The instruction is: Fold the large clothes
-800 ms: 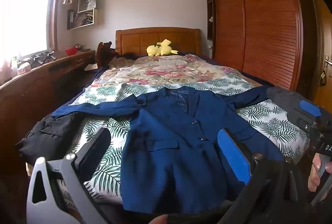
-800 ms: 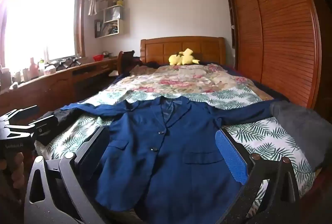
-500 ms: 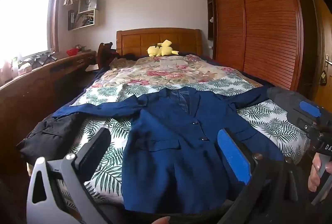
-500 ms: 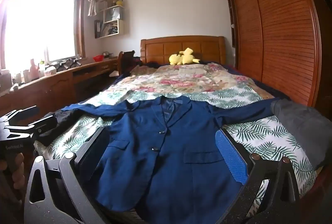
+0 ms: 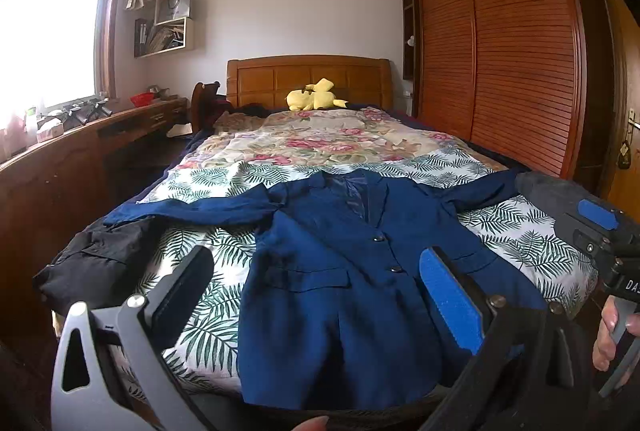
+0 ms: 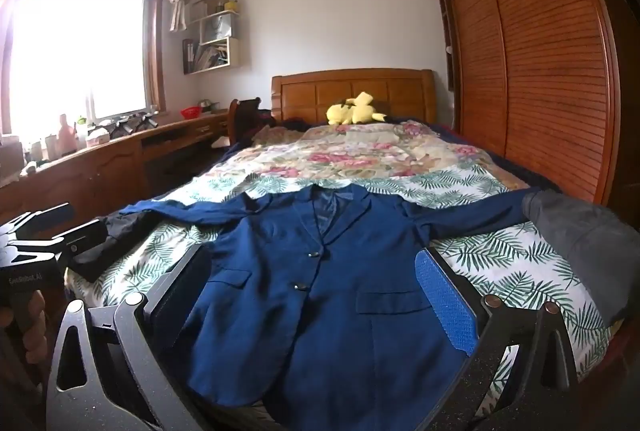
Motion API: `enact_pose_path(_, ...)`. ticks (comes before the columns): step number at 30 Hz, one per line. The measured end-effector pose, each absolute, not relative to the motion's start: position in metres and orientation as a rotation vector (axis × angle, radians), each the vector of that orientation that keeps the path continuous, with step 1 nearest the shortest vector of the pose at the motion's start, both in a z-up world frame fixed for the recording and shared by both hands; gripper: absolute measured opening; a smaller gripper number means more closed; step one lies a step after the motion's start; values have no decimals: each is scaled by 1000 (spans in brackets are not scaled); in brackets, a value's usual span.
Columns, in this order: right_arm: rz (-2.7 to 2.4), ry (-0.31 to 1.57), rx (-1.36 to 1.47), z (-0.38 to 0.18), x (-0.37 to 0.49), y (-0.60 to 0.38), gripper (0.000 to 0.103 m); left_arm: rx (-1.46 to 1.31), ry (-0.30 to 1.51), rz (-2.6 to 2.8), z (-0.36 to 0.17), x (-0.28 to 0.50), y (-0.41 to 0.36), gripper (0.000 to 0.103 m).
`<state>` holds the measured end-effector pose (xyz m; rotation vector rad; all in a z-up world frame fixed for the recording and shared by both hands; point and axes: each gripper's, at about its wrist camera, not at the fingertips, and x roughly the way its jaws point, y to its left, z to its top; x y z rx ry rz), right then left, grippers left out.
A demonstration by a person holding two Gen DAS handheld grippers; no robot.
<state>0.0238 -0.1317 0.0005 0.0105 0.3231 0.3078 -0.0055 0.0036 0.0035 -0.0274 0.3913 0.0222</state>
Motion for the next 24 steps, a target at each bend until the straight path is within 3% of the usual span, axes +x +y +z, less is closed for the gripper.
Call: enact_pose_path(24,306,320,16,0,21,-130,103,-30,370,13,12,-14,0,103)
